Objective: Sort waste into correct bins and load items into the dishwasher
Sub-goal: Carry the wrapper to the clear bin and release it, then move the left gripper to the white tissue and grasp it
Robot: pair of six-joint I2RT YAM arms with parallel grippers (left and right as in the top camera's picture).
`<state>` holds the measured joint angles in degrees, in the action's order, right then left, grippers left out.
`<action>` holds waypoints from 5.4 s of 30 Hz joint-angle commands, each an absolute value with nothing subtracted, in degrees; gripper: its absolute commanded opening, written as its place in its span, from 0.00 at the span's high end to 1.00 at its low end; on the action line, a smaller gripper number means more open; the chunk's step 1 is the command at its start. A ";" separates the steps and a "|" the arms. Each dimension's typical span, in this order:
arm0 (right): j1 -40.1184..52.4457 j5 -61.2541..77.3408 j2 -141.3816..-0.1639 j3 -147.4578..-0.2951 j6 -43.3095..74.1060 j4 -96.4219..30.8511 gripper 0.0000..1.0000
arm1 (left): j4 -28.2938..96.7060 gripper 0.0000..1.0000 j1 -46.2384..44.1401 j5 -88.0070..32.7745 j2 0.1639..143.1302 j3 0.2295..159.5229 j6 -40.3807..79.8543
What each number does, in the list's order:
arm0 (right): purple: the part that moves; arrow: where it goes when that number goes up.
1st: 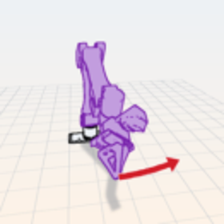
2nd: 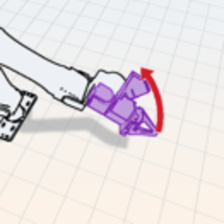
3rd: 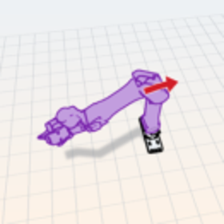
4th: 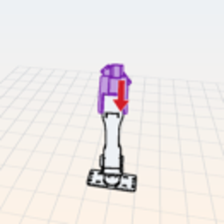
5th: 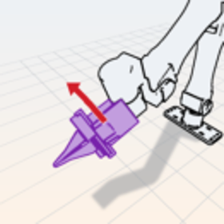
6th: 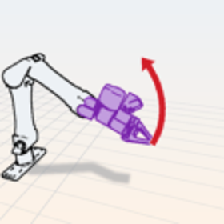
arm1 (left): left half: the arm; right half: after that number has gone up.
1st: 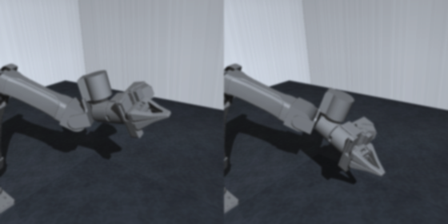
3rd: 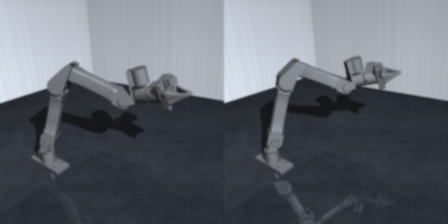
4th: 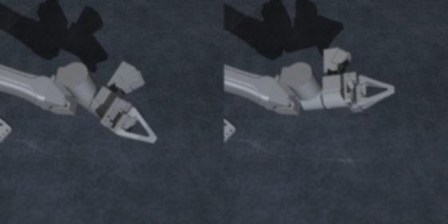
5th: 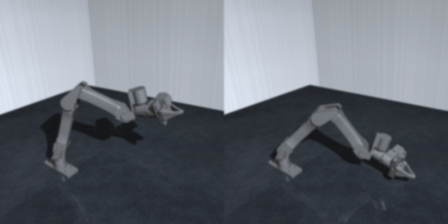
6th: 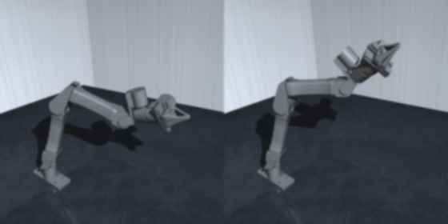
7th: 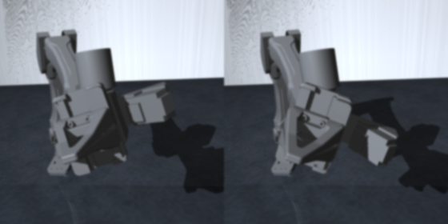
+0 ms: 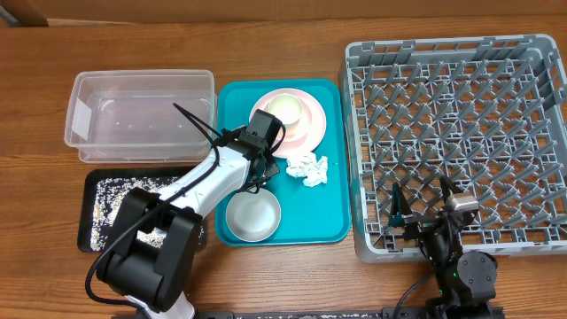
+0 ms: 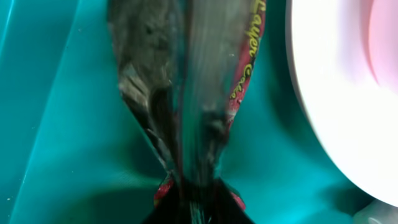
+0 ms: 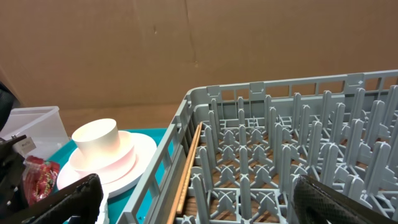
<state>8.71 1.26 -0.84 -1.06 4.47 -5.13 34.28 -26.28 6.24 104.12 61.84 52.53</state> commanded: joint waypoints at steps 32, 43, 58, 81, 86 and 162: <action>8.95 1.10 -0.16 -0.45 4.56 -4.69 0.00 | 38.92 0.96 4.78 2.74 94.43 75.24 37.23; 8.95 1.10 -0.16 -0.45 4.56 -4.69 0.00 | 37.58 0.96 9.08 6.22 100.12 75.16 37.23; 8.95 1.10 -0.16 -0.45 4.56 -4.69 0.00 | 35.64 0.85 9.08 9.67 102.02 75.16 37.23; 8.95 1.10 -0.16 -0.45 4.56 -4.69 0.00 | 56.69 0.53 2.07 -16.12 95.48 90.11 23.66; 8.95 1.10 -0.16 -0.45 4.56 -4.69 0.00 | 60.90 0.48 -7.57 -15.84 95.90 89.84 18.61; 8.95 1.10 -0.16 -0.45 4.56 -4.69 0.00 | 55.22 0.37 -37.98 -5.82 119.15 88.88 22.33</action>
